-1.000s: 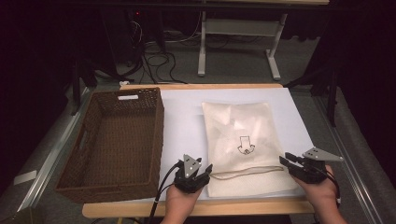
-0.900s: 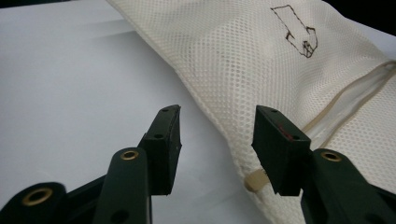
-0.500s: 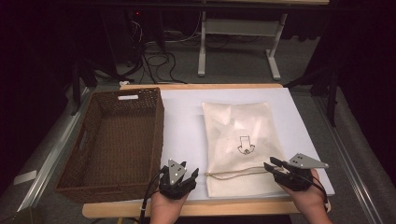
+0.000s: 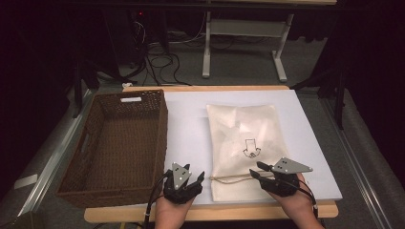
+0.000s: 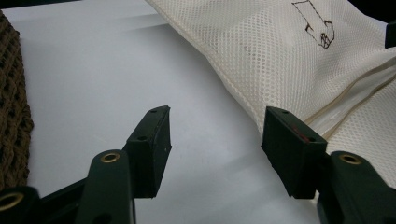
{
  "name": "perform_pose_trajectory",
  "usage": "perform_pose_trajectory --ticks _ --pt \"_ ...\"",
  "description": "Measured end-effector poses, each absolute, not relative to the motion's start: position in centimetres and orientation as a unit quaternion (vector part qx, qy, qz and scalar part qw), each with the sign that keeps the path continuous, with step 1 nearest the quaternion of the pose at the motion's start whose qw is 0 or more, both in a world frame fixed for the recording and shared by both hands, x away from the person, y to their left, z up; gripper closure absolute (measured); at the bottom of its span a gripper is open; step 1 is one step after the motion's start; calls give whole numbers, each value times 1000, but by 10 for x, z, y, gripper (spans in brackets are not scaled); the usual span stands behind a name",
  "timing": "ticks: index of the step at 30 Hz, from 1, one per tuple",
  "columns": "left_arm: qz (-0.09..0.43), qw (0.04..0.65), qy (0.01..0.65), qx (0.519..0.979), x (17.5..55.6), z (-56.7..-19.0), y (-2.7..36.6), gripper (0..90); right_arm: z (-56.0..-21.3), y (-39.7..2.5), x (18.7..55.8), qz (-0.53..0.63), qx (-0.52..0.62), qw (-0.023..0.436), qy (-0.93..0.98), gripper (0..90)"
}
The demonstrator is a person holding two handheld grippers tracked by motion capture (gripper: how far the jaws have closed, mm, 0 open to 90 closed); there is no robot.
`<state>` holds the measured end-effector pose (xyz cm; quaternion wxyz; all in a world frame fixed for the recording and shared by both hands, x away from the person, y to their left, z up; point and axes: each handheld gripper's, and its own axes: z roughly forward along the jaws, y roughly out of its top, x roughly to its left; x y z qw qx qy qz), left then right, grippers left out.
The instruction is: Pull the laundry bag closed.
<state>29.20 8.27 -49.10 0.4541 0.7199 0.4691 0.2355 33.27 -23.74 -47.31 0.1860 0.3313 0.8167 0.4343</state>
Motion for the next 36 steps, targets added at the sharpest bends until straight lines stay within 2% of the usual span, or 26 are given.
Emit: perform_pose_trajectory --ticks 20,28,36 --pt "238 453 486 709 282 -492 94 412 -485 -180 335 433 280 157 842 610" --pt "236 451 497 703 276 -494 100 410 -489 -153 335 444 255 132 849 694" --pt "233 449 505 700 272 -495 103 411 -491 -130 336 446 232 120 856 694"
